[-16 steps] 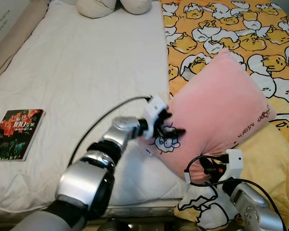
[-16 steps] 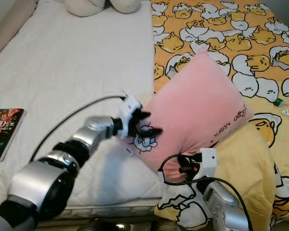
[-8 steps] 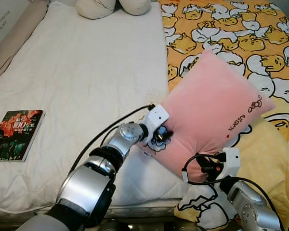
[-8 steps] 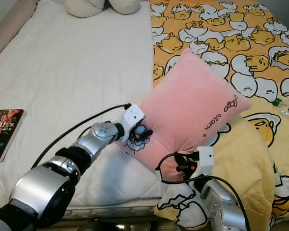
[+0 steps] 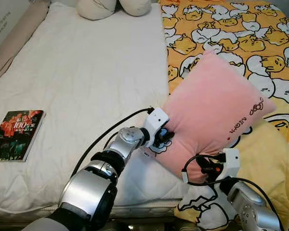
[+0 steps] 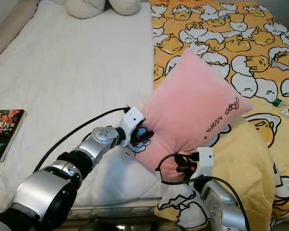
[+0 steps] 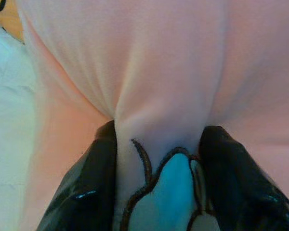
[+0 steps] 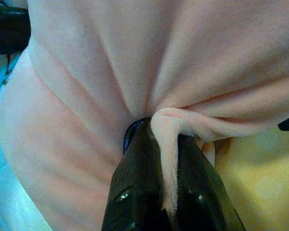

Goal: Clean up the room

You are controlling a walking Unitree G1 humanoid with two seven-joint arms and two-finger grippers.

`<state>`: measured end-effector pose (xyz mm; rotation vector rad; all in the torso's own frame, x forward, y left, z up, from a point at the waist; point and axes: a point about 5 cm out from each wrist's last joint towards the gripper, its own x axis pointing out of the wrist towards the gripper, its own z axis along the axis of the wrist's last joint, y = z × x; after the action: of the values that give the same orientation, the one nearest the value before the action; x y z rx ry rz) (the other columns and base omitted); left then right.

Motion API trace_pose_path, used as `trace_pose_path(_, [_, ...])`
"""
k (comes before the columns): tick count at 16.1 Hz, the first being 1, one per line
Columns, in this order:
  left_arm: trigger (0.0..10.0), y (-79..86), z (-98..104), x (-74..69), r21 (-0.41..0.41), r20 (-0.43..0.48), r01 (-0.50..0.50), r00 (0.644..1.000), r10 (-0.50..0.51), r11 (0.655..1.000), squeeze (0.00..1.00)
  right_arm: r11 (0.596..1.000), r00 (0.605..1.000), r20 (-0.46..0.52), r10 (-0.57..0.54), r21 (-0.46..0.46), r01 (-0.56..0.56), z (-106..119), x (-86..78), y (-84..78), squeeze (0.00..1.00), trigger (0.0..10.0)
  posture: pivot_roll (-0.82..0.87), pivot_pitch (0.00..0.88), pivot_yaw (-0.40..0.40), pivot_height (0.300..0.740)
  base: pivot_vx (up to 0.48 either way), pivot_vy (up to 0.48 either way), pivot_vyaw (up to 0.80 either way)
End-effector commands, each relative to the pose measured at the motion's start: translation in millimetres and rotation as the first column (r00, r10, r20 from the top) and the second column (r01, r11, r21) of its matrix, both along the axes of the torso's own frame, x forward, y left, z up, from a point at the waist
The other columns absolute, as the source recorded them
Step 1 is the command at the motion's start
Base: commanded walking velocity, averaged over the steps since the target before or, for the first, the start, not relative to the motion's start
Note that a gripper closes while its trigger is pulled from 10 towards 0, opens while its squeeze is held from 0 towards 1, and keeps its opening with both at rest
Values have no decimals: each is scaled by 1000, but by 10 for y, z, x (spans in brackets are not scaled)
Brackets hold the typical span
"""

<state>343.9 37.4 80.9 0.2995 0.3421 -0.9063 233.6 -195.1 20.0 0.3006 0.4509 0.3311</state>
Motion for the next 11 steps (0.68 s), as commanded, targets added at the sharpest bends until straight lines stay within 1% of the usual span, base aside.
trace_pose_path(1, [0,55,-155,-97,2,-80,28,996,-28,1000,0,999,996,-78,47,30,-45,-143,-99,108,0,0,-278,117,67,740,0,0,0])
trace_pose_path(4, [0,75,-161,-95,11,-77,26,997,-25,1000,0,998,995,-80,52,31,-50,-153,-86,110,0,0,-272,103,63,740,0,0,0])
trace_pose_path(8, [0,109,-182,-113,29,-66,59,996,-57,998,0,997,995,-79,68,29,-65,-147,-68,98,0,0,-267,91,60,740,0,0,0])
trace_pose_path(11, [0,130,-169,-109,23,-56,71,996,-70,997,0,996,992,-87,92,21,-91,-156,-80,99,0,0,-263,93,59,740,0,0,0])
